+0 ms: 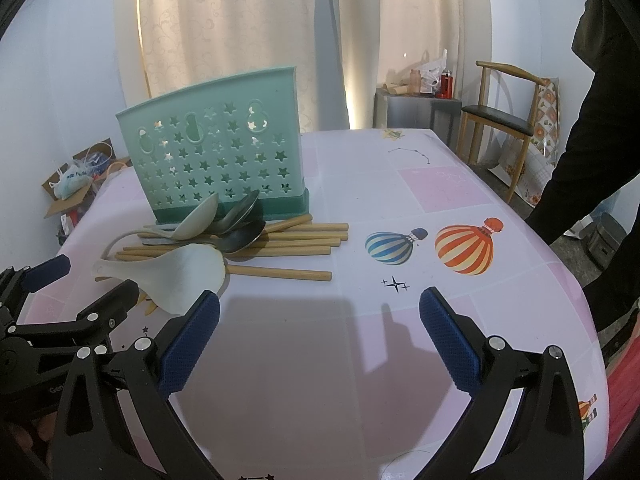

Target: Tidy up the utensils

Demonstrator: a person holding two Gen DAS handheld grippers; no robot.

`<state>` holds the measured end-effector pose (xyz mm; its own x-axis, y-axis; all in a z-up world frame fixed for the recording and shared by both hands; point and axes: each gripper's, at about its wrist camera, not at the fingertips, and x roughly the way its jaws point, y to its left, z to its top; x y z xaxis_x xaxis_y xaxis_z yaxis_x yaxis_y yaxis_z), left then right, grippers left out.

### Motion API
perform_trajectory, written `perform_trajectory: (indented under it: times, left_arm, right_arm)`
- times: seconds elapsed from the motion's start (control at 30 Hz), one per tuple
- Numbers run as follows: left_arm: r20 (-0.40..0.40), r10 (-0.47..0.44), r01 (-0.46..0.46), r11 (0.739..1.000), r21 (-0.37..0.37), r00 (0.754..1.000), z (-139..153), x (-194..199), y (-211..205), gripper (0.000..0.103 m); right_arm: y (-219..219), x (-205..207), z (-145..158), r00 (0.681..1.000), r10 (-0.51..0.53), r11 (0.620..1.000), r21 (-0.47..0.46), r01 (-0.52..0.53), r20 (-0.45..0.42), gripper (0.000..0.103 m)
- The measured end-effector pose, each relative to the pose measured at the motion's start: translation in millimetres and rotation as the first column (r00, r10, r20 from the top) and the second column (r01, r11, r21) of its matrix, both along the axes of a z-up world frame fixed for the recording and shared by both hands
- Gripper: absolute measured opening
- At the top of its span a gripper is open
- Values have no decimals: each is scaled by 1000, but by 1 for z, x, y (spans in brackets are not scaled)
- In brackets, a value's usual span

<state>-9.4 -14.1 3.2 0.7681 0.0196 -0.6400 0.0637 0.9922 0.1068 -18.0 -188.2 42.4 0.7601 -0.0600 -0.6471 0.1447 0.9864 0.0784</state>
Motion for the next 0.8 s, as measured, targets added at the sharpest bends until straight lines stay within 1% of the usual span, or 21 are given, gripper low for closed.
perform_trajectory:
  times: [0.8]
  left_arm:
    - [0, 3, -3, 1000, -5, 1000, 1, 2, 1, 94]
  right_arm:
    - [-1, 0, 0, 1000, 0, 1000, 2, 0, 1, 98]
